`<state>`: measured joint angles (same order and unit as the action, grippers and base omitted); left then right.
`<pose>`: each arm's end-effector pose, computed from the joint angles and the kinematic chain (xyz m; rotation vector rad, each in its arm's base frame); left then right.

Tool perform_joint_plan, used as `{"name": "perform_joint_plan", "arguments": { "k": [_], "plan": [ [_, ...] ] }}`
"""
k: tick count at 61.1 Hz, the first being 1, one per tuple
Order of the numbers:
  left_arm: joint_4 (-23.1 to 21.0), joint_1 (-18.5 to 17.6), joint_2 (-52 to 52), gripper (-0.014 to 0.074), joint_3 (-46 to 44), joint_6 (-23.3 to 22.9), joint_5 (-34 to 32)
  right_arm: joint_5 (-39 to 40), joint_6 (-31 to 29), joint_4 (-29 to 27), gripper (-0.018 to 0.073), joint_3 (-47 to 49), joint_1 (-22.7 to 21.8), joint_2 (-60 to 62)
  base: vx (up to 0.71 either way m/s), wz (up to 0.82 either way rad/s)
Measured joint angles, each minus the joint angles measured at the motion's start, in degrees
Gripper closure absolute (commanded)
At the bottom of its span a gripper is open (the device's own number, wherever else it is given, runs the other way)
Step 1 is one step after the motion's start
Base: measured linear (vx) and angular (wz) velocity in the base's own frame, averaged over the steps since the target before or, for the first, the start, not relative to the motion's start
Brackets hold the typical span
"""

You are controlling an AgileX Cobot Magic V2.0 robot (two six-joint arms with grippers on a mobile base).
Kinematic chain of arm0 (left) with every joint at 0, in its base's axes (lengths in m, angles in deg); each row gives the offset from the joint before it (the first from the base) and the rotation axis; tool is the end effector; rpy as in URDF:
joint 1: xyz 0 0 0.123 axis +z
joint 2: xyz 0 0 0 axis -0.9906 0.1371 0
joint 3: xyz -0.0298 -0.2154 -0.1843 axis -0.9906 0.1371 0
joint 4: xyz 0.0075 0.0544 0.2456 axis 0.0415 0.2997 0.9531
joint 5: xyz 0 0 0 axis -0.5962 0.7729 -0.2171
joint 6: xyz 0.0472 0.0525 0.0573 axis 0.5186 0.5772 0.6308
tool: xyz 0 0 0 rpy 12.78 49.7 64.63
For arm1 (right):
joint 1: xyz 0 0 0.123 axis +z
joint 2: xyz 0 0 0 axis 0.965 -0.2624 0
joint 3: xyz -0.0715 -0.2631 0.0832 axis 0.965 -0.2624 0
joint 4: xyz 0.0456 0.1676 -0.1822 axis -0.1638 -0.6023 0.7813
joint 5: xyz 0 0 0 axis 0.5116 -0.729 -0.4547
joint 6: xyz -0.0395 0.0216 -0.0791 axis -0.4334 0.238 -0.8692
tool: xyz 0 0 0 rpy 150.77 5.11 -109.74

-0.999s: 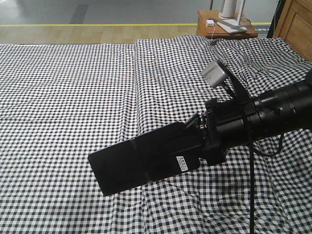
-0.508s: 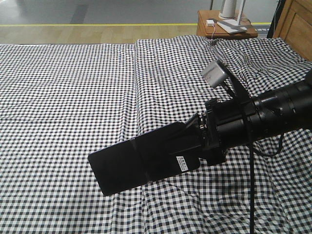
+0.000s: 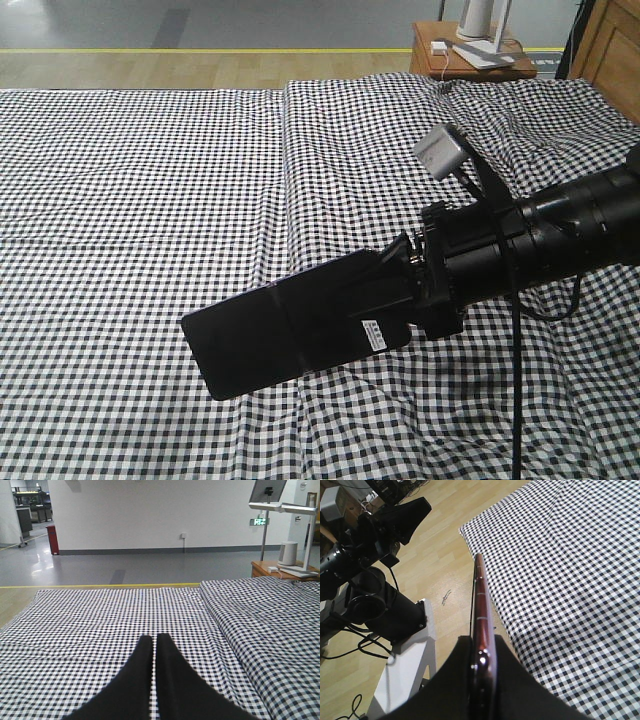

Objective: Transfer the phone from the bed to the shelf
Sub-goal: 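Hold the phone in the right gripper while the base turns away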

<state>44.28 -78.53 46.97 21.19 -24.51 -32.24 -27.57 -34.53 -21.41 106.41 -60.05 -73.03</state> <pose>0.0561 0.0033 0.1952 -0.0367 1.5848 0.0580 0.2379 0.1440 0.3113 -1.1023 2.0217 1.2528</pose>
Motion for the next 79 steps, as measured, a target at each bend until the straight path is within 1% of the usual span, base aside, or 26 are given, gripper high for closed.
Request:
{"name": "perform_joint_plan", "arguments": {
  "k": [26,79],
  "plan": [
    [0.00,0.00,0.00,0.0595,0.00,0.00,0.00,0.00,0.00,0.05,0.0561,0.00,0.00,0.00,-0.05,0.22],
    [0.00,0.00,0.00,0.0595,0.00,0.00,0.00,0.00,0.00,0.05,0.0561,0.00,0.00,0.00,-0.11,0.45]
  ]
}}
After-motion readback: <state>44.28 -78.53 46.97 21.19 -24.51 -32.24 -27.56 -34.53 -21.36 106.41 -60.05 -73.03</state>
